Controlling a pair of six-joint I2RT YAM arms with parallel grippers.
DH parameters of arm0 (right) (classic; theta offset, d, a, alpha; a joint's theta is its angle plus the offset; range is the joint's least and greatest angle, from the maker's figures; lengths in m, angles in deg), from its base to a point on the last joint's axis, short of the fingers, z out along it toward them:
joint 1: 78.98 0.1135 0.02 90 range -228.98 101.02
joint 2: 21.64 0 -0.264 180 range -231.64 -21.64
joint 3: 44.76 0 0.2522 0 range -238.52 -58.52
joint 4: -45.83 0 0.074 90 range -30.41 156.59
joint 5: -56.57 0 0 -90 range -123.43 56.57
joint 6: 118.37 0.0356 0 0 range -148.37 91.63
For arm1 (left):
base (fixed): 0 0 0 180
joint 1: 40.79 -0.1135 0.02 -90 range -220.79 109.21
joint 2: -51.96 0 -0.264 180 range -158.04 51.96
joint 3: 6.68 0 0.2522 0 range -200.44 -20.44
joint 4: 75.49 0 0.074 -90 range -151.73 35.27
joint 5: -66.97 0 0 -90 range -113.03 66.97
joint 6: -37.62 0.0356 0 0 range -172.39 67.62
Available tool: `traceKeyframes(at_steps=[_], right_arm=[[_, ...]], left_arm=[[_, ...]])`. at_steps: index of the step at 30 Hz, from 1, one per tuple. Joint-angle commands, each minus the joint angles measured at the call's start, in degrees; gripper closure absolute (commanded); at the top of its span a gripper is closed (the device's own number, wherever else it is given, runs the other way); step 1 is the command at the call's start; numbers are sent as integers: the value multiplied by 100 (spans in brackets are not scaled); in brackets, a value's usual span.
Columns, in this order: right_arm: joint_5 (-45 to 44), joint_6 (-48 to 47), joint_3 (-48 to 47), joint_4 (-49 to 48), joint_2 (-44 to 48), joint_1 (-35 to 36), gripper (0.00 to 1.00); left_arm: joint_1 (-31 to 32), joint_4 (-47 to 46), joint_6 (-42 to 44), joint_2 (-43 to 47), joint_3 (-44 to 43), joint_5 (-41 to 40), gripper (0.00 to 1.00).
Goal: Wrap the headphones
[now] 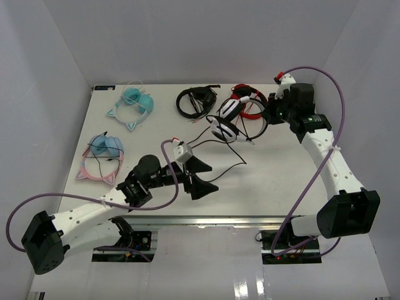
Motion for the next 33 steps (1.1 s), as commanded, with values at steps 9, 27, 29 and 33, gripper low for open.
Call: traceKeyframes(at_steps=[9, 27, 29, 33], right_arm=[[847, 1076, -363, -295, 116, -199, 92], [2209, 1613, -319, -316, 460, -678, 92], [2387, 1666, -295, -324, 511, -721, 92], [2619, 1712, -247, -307, 620, -795, 92]], left_arm=[[97, -4786, 381, -2613, 1416, -1530, 2], [190, -3358, 2695, -4972, -370, -1311, 2], [190, -3125, 2784, -5078, -546, -1400, 2], [190, -2980, 2797, -5264, -679, -1430, 9]])
